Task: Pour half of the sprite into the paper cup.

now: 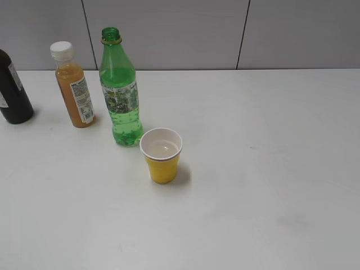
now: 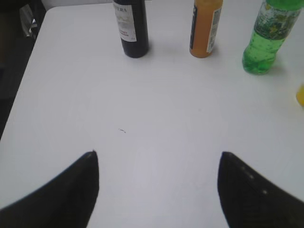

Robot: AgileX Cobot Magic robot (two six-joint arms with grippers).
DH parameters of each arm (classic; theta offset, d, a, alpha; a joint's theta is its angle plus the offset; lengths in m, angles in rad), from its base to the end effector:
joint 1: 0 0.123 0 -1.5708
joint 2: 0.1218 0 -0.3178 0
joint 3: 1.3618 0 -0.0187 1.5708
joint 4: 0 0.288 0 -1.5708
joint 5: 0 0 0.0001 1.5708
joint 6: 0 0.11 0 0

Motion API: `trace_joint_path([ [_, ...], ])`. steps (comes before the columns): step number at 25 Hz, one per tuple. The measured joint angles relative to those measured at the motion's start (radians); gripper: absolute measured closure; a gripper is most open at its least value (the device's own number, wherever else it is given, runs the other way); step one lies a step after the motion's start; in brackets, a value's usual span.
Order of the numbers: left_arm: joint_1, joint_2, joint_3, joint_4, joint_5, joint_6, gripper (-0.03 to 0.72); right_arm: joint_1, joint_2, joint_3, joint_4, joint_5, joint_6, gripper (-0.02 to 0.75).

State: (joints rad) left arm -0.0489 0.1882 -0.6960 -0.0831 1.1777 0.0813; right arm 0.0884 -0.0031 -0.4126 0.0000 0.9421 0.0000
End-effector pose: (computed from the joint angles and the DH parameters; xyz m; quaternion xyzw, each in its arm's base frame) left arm 0.0165 -0.0093 0.3365 0.0614 0.8775 -0.0336 0.4744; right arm 0.0272 0.0024 0.2690 -0.0373 0.8433 0.0237 0.5356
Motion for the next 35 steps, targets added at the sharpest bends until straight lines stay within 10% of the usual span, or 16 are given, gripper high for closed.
trace_joint_path([
  [35, 0.000, -0.174, 0.189, -0.015, -0.127, 0.000, 0.099, 0.000, 0.000, 0.000, 0.000, 0.000, 0.000, 0.156],
])
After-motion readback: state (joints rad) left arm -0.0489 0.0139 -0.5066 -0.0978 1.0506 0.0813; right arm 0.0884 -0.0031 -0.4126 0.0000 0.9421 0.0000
